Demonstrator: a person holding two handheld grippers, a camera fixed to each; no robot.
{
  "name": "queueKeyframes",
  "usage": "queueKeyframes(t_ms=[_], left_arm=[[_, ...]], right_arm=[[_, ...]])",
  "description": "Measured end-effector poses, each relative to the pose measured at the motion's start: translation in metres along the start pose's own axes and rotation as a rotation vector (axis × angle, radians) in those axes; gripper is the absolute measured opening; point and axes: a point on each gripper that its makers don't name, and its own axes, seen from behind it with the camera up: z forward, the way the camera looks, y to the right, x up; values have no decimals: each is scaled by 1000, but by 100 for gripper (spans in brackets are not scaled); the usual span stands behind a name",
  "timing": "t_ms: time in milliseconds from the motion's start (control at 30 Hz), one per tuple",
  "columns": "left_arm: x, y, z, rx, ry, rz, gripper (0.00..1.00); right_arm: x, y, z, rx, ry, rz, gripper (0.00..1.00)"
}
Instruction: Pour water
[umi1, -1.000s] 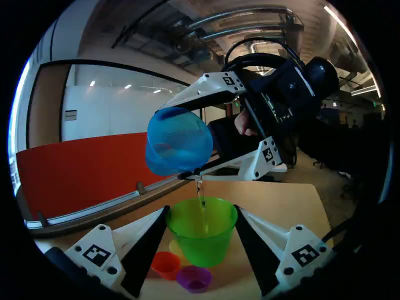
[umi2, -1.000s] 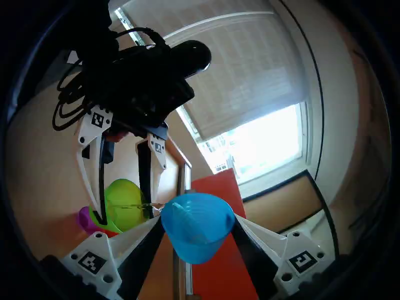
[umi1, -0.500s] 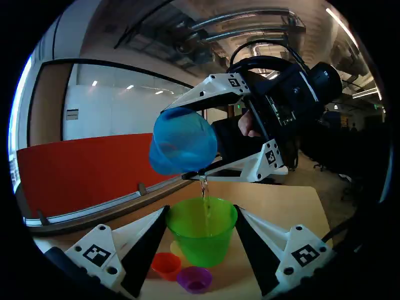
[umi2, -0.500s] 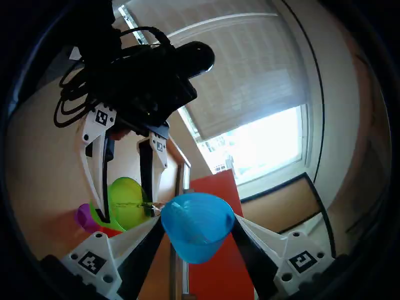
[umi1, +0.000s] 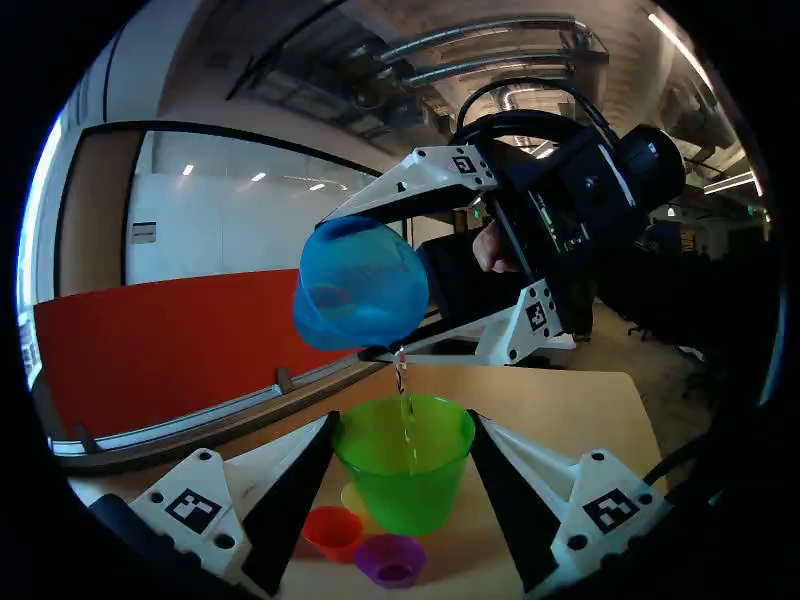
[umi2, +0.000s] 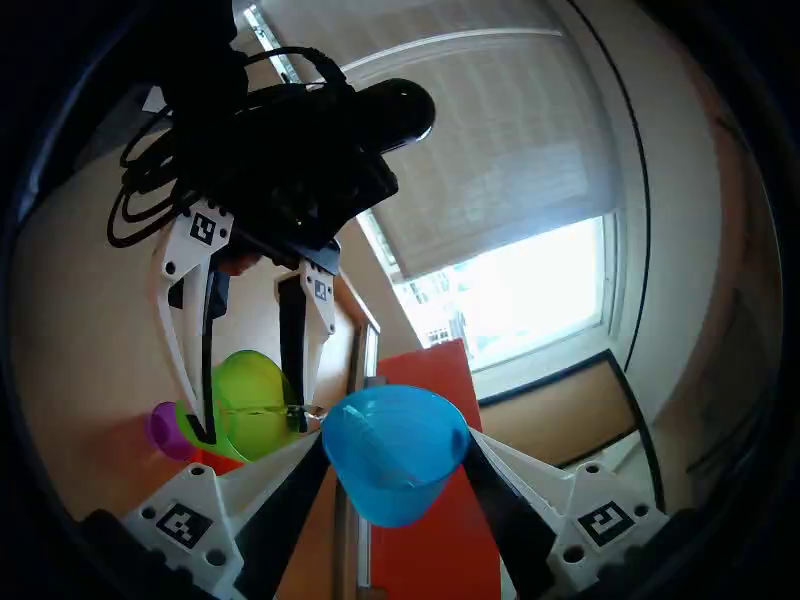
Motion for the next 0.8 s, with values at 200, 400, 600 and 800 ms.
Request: queueKeyframes(t_ms=[200,400,600,800], left_arm=[[1,0,0,0,3,1,90],[2,1,0,0,6,1,90],[4,2,0,-1,8,3,90],[5,2,0,0,9,6,90]], right_arm=[[-2,1,1,-2,-5,-6,92],[-3,1,1,-4,-8,-13,91],[-4,3,1,-9,-11,-27,91],[-4,5,0,-17,-12,-39,92]])
